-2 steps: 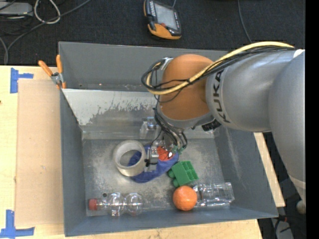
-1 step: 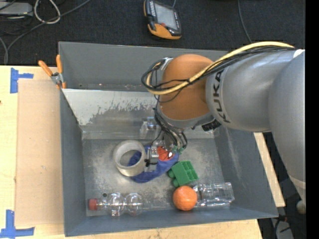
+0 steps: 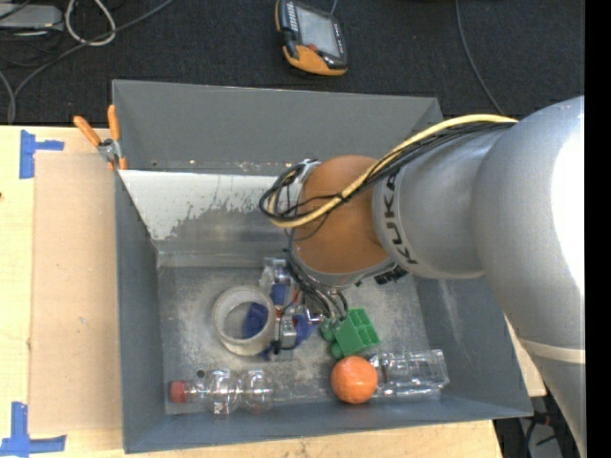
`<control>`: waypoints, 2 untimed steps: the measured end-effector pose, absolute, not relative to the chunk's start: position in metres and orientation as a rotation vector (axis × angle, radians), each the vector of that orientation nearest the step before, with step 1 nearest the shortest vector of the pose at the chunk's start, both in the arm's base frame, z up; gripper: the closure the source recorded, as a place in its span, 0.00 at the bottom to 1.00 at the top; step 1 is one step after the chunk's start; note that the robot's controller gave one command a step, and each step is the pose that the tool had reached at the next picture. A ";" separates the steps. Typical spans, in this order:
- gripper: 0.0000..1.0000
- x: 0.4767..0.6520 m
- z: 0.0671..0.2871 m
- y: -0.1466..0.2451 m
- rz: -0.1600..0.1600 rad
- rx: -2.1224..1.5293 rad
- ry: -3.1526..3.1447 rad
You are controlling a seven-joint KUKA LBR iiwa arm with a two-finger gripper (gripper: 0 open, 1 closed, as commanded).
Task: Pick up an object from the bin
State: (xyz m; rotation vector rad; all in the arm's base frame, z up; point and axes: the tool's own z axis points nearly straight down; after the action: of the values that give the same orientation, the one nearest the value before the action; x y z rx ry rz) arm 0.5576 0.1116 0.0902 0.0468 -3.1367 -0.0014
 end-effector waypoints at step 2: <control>1.00 0.559 0.084 0.107 -0.008 0.110 -3.156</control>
Offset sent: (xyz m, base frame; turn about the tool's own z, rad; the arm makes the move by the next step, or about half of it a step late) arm 0.0000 0.0000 0.0000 0.0000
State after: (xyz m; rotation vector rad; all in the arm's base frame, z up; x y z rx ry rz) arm 0.5592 0.1073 0.0844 0.1100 -3.1564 -0.0078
